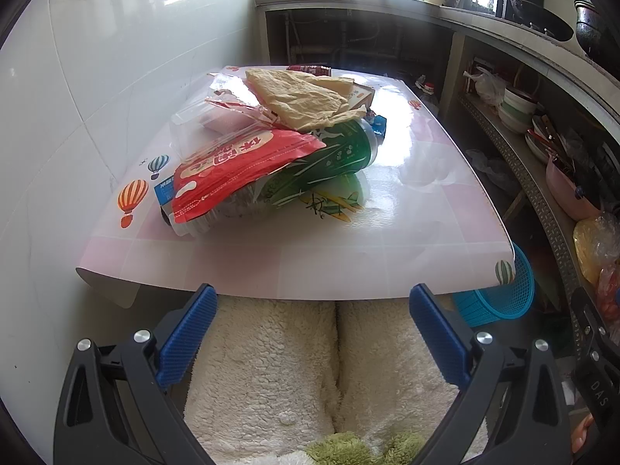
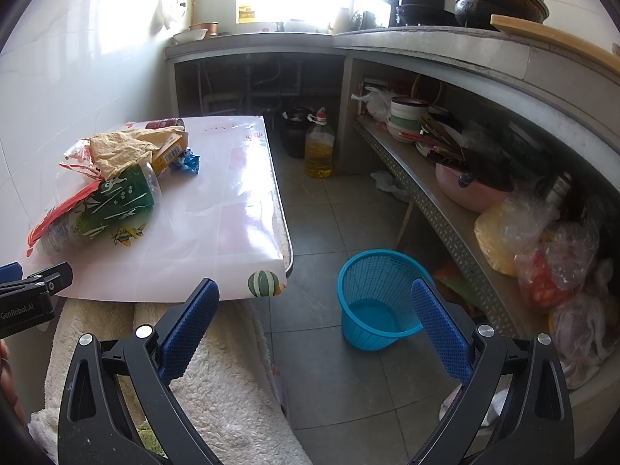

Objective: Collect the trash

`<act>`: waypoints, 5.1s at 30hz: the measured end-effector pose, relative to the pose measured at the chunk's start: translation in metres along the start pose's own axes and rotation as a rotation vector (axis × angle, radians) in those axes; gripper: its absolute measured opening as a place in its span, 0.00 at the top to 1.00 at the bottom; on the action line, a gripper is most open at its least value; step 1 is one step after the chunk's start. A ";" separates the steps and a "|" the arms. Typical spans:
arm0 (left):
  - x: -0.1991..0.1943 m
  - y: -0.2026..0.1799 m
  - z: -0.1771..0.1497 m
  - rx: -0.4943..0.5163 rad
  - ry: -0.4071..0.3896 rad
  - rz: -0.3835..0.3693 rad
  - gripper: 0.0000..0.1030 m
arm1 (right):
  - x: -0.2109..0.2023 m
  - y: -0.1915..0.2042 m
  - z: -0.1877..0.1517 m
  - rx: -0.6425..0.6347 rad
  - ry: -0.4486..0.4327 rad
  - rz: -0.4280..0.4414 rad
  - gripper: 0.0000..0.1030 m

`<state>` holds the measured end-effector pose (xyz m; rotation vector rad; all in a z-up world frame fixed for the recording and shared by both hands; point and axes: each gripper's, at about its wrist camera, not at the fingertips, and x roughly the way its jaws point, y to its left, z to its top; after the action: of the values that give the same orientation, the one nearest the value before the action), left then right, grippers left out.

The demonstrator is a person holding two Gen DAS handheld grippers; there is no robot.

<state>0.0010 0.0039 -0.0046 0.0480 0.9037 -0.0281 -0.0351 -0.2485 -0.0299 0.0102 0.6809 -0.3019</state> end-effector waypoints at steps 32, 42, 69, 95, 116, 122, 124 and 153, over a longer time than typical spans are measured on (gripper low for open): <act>0.000 0.002 0.003 0.012 0.003 0.012 0.06 | -0.002 0.002 0.003 0.007 -0.008 0.004 0.07; 0.003 0.000 0.001 0.014 0.011 0.015 0.06 | -0.003 0.002 0.003 0.007 -0.012 0.004 0.07; 0.032 0.020 0.047 -0.040 0.052 -0.037 0.06 | 0.028 0.033 0.050 -0.027 0.039 0.169 0.07; 0.036 0.092 0.121 -0.087 -0.195 -0.160 0.06 | 0.080 0.077 0.123 -0.096 -0.046 0.379 0.07; 0.087 0.138 0.177 -0.161 -0.142 -0.190 0.25 | 0.203 0.275 0.215 -0.786 0.133 0.886 0.07; 0.096 0.143 0.179 -0.198 -0.114 -0.202 0.44 | 0.216 0.277 0.204 -0.814 0.180 0.889 0.18; 0.098 0.145 0.180 -0.210 -0.110 -0.208 0.48 | 0.218 0.280 0.203 -0.813 0.182 0.879 0.27; 0.077 0.145 0.171 -0.241 -0.149 -0.205 0.67 | 0.145 0.183 0.237 -0.378 0.015 0.908 0.97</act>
<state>0.1891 0.1390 0.0450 -0.2678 0.7552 -0.1119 0.2694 -0.1380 0.0483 -0.0392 0.6752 0.6999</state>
